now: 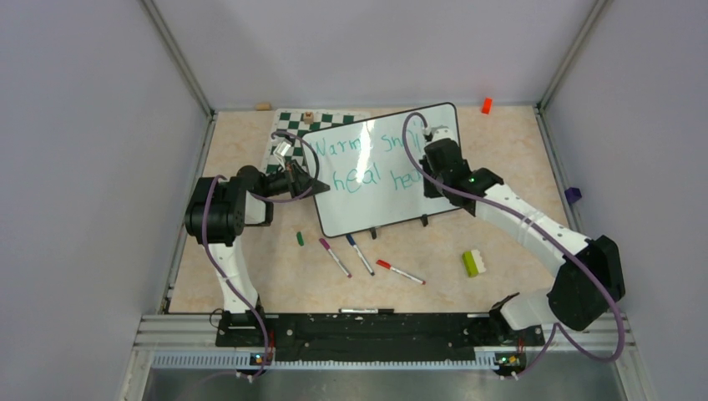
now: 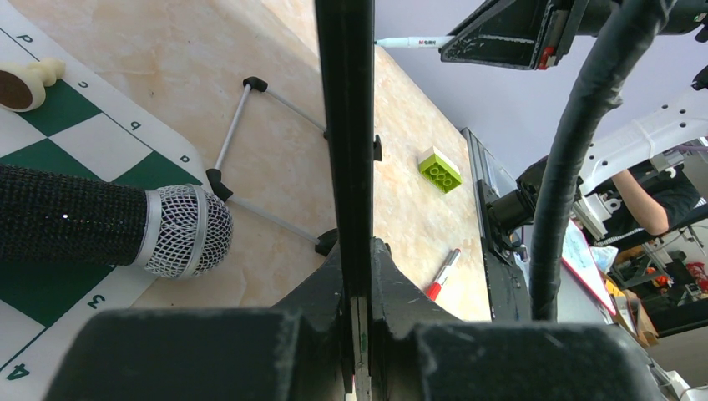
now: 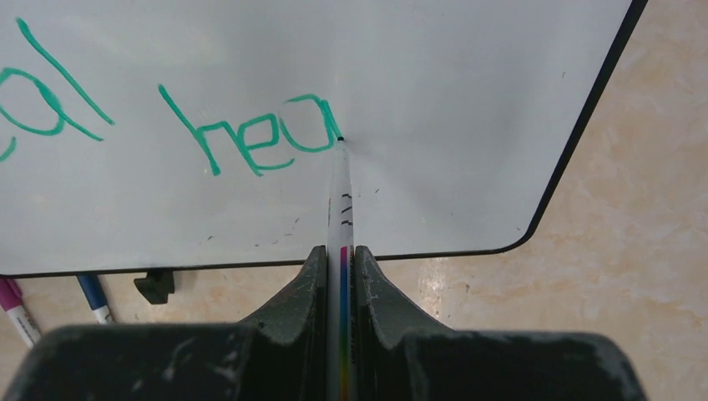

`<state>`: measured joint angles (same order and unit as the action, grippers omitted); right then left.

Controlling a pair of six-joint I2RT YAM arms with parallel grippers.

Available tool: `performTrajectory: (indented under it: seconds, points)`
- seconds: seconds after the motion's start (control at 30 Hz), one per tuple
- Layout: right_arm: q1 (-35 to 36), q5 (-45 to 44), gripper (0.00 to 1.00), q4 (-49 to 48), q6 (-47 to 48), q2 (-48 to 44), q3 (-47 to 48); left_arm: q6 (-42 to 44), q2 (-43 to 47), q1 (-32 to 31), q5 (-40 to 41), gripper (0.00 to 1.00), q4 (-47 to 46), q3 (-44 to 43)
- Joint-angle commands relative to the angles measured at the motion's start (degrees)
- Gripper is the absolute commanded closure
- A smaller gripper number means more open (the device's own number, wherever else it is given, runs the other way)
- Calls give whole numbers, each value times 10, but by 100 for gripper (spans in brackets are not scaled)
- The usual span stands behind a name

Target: Write a sentence on the whiteboard

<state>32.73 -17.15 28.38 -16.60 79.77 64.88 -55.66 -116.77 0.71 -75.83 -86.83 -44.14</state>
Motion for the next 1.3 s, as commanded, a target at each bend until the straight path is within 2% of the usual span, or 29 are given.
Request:
performTrajectory:
  seconds: [0.0,0.17,0.5,0.87,1.27]
  points:
    - [-10,-22,100,3,-2,-22,-21,33,2,5,15,100,-60,-9]
    - [-11,-29,100,5,0,-28,-16,33,3,5,15,100,-60,-8]
    - [-19,20,100,9,4,-58,40,33,2,5,15,100,-60,-9]
    - [-33,21,100,6,9,-17,67,32,2,5,14,100,-60,-9]
    - [-35,36,100,-3,12,-6,54,33,1,5,15,100,-60,-9]
